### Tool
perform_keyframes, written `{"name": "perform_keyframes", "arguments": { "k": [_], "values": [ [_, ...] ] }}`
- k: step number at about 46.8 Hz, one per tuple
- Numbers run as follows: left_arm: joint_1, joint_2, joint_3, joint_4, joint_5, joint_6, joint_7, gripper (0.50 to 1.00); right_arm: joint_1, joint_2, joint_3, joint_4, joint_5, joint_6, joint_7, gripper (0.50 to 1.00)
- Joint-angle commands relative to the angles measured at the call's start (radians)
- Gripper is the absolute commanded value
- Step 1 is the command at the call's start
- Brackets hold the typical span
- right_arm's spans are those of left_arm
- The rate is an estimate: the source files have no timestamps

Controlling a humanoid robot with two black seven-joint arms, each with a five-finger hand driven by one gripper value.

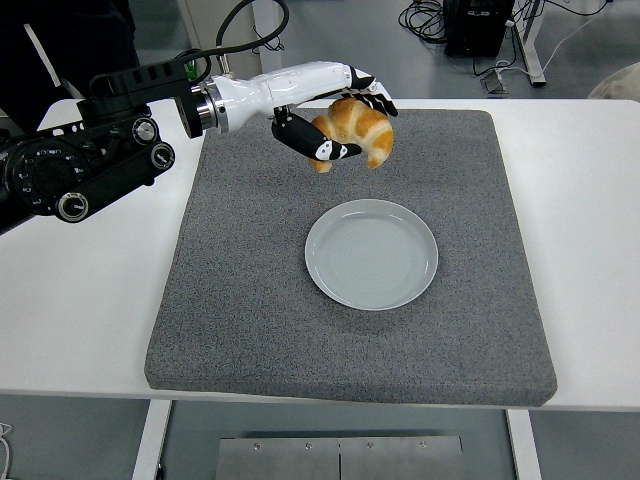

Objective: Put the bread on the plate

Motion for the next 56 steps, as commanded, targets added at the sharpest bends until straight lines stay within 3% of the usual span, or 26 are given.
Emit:
{"name": "perform_keyframes", "arguments": {
  "k": [1, 41, 56],
  "values": [
    [0.001, -0.014, 0.002, -0.002, 0.001, 0.000, 0.006, 0.648, 0.000, 0.000, 0.000, 0.000, 0.000, 0.001, 0.000, 1.000],
    [0.104, -0.089, 0.014, 0.000, 0.105, 0.014, 0.012, 0.648, 0.000, 0.000, 0.000, 0.000, 0.000, 0.000, 0.000, 1.000],
    [0.155, -0.098, 0.021, 0.004, 0.143, 0.052, 0.012, 0.648, 0.000, 0.000, 0.000, 0.000, 0.000, 0.000, 0.000, 1.000]
  ]
}}
